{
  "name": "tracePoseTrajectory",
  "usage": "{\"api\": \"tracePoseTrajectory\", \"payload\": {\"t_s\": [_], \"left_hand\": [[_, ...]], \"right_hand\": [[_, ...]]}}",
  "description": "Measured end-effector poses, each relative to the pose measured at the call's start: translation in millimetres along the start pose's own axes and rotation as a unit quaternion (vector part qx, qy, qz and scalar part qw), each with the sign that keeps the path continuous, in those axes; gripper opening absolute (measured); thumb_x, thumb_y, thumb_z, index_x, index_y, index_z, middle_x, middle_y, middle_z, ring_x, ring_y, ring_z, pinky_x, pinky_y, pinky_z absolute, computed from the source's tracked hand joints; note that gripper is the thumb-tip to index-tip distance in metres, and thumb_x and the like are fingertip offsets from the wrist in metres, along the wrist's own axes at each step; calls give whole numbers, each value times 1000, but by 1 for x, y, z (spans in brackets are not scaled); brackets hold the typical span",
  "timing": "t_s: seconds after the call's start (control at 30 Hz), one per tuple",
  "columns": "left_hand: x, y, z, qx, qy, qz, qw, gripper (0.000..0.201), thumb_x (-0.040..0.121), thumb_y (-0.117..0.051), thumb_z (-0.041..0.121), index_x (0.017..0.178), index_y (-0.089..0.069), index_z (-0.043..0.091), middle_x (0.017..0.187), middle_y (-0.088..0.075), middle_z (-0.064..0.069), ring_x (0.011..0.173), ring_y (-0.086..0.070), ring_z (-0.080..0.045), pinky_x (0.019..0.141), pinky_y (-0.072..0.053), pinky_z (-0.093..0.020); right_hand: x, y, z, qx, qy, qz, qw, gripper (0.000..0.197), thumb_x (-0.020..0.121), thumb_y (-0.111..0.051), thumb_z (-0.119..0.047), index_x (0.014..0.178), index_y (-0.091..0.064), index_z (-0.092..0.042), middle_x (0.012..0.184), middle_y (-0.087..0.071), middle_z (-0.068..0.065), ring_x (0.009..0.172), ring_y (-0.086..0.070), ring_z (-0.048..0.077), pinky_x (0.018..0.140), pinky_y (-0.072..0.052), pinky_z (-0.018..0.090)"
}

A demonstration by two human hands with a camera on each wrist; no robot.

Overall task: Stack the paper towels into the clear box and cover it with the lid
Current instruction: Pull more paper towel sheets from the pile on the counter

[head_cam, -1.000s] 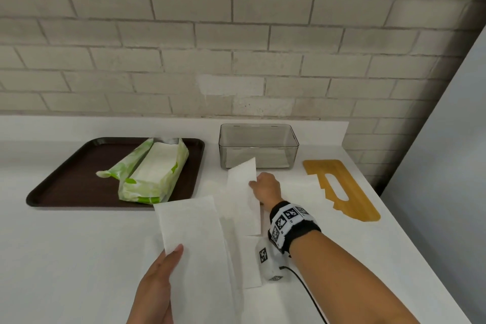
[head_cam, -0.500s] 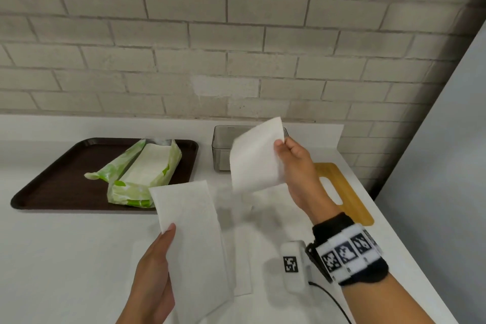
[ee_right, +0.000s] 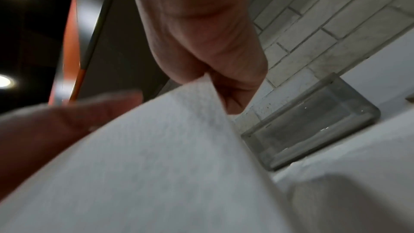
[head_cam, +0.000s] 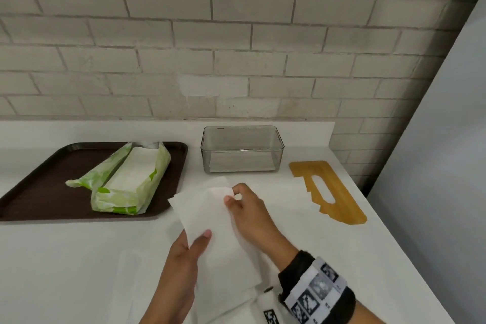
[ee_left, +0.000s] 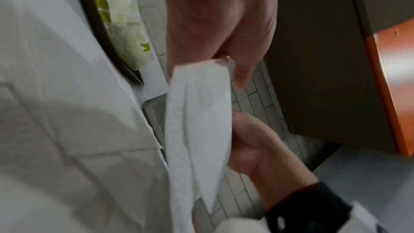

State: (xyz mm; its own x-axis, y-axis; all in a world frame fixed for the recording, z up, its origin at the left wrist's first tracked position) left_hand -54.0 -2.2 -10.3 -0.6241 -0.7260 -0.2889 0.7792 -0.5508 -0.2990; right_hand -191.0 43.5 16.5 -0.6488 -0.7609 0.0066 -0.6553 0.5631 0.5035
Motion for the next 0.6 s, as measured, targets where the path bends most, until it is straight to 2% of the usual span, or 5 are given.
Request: {"api": "tracePoseTrajectory", "payload": {"t_s": [0.13, 0.23, 0.33, 0.47, 0.6], "left_hand": [[-2, 18, 6, -28, 2, 13, 1000, 24, 93, -49, 7, 111, -65, 8, 107, -71, -16, 101, -65, -36, 97, -45, -51], [-4, 31, 15, -52, -19, 13, 998, 25, 93, -47, 6, 111, -64, 7, 104, -72, -15, 98, -66, -34, 88, -49, -45], [-5, 43, 20, -61, -33, 19, 997, 25, 94, -45, 5, 111, -64, 7, 104, -72, -15, 98, -66, -35, 83, -50, -43], [-2, 53, 25, -62, -41, 38, 997, 24, 94, -46, 6, 109, -65, 8, 105, -72, -16, 99, -66, -36, 81, -50, -42], [3, 57, 30, -65, -49, 38, 996, 24, 94, -47, 8, 110, -64, 9, 104, -73, -14, 96, -67, -33, 77, -50, -41]], "right_hand": [[40, 25, 20, 76, -105, -4, 992, 13, 95, -49, -14, 108, -49, -14, 92, -57, 8, 56, -51, 15, 46, -43, 22], [67, 32, 43, -107, -139, -34, 984, 14, 92, -53, -18, 92, -56, -4, 92, -59, 14, 70, -57, 24, 63, -49, 32], [77, 13, 61, -289, -158, -146, 933, 38, 87, -57, -44, 74, -51, -9, 75, -53, 3, 65, -51, 17, 55, -39, 27], [85, -2, 57, -280, -133, -173, 935, 36, 84, -66, -34, 104, -61, -5, 98, -58, 5, 87, -52, 19, 72, -41, 25], [88, 5, 40, -258, -67, -144, 953, 24, 86, -66, -20, 68, -50, -14, 82, -55, 1, 85, -51, 16, 62, -38, 21]]}}
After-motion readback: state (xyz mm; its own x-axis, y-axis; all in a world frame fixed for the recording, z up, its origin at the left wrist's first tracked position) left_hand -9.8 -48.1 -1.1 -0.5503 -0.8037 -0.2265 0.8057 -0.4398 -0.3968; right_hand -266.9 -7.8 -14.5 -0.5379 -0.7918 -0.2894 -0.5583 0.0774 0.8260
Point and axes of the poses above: each hand's wrist, its own x-axis towards the middle knuckle, its own y-axis out of the back of the hand, z = x × y, the point moved 4 cm from there along x, towards the middle knuckle
